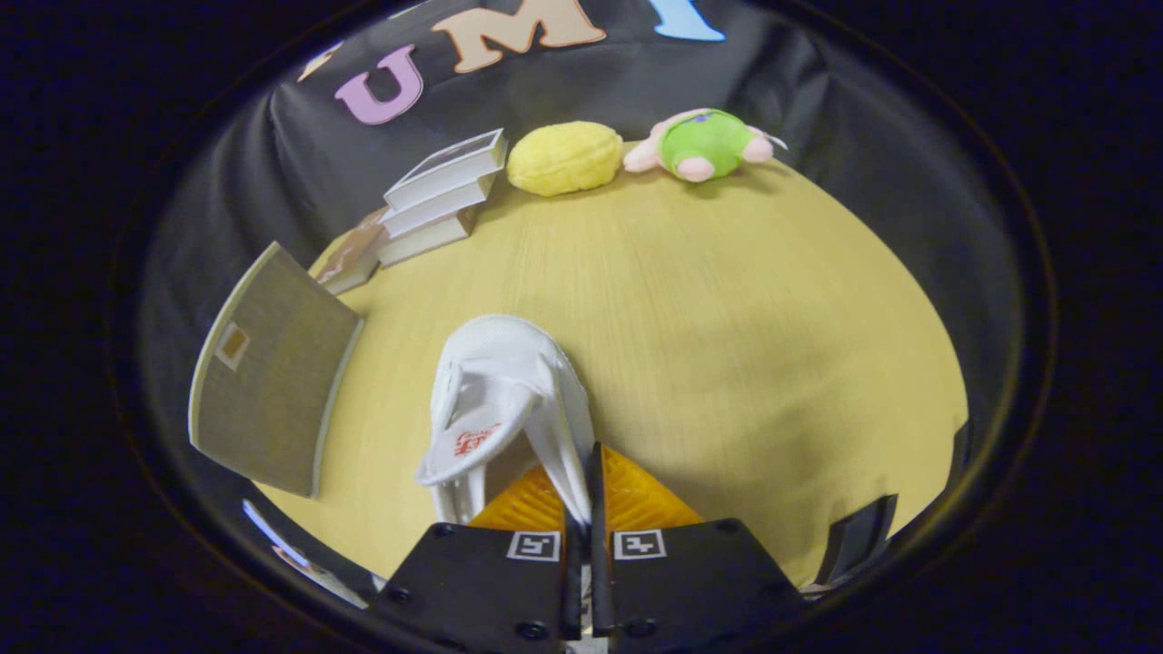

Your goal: Open the storage box then place both shoes into the box .Put the left shoe in first, then the right shoe, with the right side of both shoes facing outward in a uniform manner.

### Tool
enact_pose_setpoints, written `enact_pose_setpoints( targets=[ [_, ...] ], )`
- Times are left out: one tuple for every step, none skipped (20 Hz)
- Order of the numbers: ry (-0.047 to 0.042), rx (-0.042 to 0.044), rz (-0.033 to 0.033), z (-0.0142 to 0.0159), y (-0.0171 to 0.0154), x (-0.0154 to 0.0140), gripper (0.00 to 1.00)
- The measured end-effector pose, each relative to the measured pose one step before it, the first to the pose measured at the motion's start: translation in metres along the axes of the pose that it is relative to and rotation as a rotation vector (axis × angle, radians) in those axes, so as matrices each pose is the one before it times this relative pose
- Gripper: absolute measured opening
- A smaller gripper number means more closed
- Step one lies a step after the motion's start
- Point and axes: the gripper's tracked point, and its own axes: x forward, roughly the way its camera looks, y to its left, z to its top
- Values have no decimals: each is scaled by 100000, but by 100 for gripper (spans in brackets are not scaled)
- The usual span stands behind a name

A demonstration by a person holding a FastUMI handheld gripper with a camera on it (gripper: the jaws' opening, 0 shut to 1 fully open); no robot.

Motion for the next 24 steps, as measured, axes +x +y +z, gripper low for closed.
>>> enact_pose_setpoints(
  targets=[
    [1066,2871,3992,-354,680,-134,8],
    [942,2442,3130,-263,714,-55,8],
    [4,1809,1881,-53,399,-187,8],
    [-81,828,1828,38,591,-83,8],
    [-201,815,1143,62,433,-70,8],
    [-218,764,674,50,377,-57,8],
    [-259,3,771,53,392,-112,8],
    [-361,520,570,152,480,-82,8],
    [-188,739,766,142,521,-146,8],
    [4,1186,1158,33,635,-329,8],
    [87,1515,1578,199,822,-365,8],
    [-275,759,1718,276,1022,-375,8],
    [-1097,-106,1003,443,987,-390,8],
    [-1530,-930,-151,583,797,-311,8],
    [-1692,-1222,-712,507,787,-421,8],
    [-1248,-1088,-226,391,1082,-327,8],
    [-863,-563,908,452,1290,-456,8],
    [-332,-383,2089,246,1691,-569,8],
    [-542,-267,3164,443,1849,-505,8],
    [-839,-368,3394,525,1998,-364,8],
    [-726,-814,3061,456,1868,-261,8],
    [-535,-1131,2640,371,1816,-90,8],
    [171,-1115,1945,216,1648,169,8],
    [435,-1098,1874,114,1676,452,8]
  ],
)
